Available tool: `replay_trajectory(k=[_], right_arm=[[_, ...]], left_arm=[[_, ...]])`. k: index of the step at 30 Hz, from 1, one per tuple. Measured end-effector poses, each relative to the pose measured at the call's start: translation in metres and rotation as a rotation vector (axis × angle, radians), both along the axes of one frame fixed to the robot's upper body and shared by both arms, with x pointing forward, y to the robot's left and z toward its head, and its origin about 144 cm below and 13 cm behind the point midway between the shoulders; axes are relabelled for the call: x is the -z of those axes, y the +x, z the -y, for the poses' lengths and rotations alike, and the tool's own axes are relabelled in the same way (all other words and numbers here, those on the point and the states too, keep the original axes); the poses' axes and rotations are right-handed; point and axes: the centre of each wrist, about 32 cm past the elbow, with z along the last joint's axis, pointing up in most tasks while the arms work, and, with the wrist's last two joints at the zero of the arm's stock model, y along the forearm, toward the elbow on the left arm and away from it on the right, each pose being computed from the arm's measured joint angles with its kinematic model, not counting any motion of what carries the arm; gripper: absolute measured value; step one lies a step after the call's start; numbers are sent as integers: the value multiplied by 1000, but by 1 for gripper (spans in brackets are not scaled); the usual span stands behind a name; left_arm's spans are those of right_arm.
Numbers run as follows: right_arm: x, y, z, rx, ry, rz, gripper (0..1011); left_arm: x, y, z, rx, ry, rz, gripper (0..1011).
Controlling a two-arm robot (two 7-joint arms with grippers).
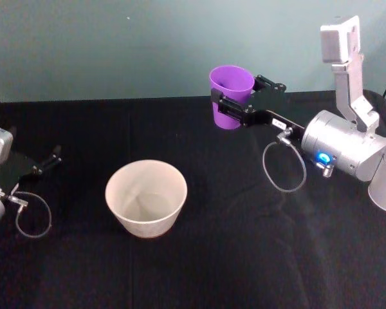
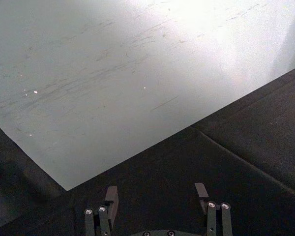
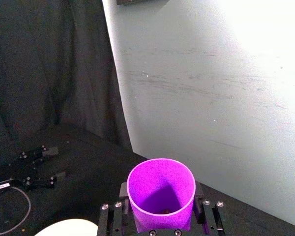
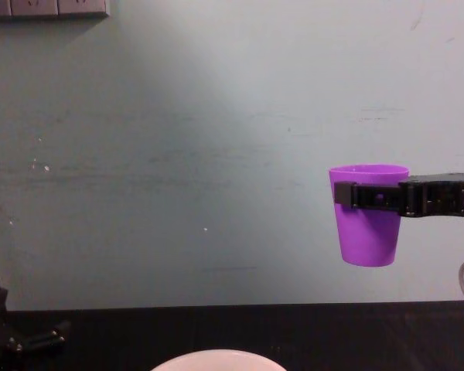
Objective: Pick up the cup and pour the mung beans from the cup into the bowl.
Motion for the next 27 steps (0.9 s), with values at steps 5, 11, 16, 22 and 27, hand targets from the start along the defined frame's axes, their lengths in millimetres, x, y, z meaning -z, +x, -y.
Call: replay_trajectory(k=[5,11,16,22,27], right_arm=[[0,0,0,0,0,0,735],[0,0,0,0,0,0,735],[0,0,0,0,0,0,735],[0,0,0,0,0,0,735],[0,0,0,0,0,0,735]], left_arm=[[0,0,0,0,0,0,1011],[0,0,0,0,0,0,1011],[0,0,0,0,0,0,1011],[0,0,0,0,0,0,1011],[0,0,0,0,0,0,1011]])
